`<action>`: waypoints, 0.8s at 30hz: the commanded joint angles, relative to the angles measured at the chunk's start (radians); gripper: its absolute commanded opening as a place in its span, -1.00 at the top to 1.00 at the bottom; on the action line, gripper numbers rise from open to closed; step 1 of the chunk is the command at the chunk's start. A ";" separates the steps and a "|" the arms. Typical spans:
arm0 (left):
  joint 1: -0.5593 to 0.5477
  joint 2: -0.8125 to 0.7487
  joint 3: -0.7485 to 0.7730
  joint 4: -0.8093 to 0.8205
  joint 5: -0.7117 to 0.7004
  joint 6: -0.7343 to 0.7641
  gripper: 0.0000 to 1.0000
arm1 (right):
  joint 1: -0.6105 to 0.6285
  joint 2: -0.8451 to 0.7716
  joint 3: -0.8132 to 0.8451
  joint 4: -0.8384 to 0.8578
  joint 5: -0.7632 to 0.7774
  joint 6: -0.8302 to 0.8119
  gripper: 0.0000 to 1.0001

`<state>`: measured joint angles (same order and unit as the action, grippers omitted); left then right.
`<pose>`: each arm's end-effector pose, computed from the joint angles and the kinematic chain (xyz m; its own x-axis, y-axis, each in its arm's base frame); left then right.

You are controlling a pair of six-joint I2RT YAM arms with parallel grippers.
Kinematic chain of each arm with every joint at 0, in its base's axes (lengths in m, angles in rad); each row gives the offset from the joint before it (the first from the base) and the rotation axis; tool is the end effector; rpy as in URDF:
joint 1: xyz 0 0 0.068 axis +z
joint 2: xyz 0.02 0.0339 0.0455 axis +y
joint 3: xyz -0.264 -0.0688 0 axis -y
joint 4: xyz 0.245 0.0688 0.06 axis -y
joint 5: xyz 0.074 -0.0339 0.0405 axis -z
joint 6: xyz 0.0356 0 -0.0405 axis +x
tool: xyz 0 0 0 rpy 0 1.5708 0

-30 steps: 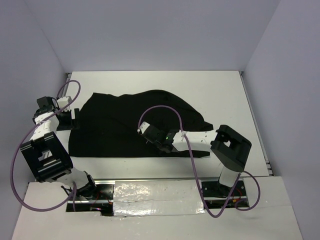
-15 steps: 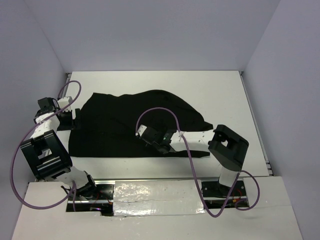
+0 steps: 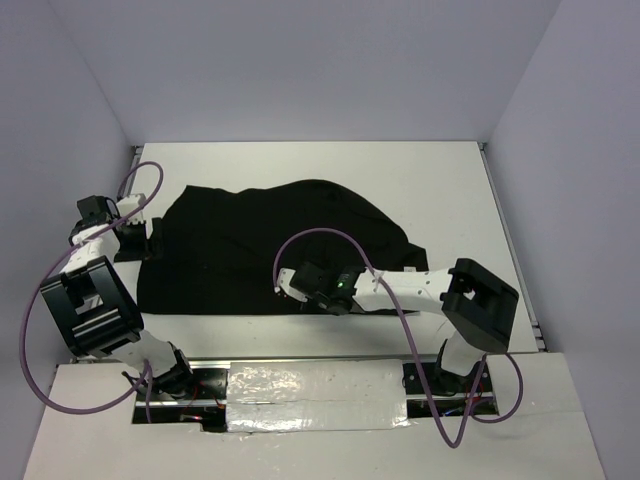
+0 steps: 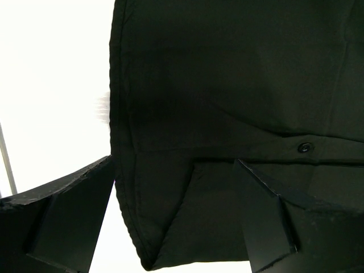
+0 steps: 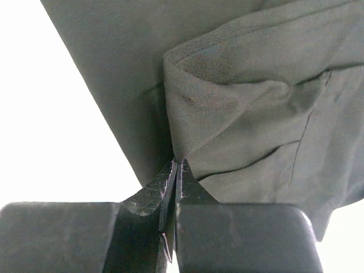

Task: Fold and stack the long sleeve shirts
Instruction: Fold the shirt

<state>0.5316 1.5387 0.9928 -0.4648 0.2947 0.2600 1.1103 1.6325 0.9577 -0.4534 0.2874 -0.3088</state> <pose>0.2720 0.1480 0.2099 -0.7962 -0.1829 -0.5767 -0.1525 0.9831 -0.1012 0.1474 0.2745 0.1731 -0.1379 -0.9338 -0.3302 -0.8891 0.2636 -0.3742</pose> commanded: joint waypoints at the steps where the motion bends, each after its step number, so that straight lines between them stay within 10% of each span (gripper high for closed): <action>1: 0.005 0.011 0.009 0.011 0.032 0.016 -0.93 | 0.008 -0.063 -0.020 -0.002 -0.077 -0.050 1.00; 11: 0.005 0.018 0.009 0.006 0.026 0.028 -0.93 | 0.031 -0.026 -0.036 0.022 -0.111 -0.113 0.97; 16: 0.005 0.024 0.006 0.006 0.032 0.030 -0.99 | 0.031 -0.028 -0.027 0.027 -0.050 -0.092 0.21; 24: 0.004 0.018 -0.002 0.005 0.047 0.030 -0.99 | -0.044 -0.147 0.092 -0.019 -0.077 0.172 -0.04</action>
<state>0.5316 1.5558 0.9928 -0.4652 0.3061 0.2642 1.1164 1.6077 0.9833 -0.4683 0.2581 -0.2916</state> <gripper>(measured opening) 0.993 0.514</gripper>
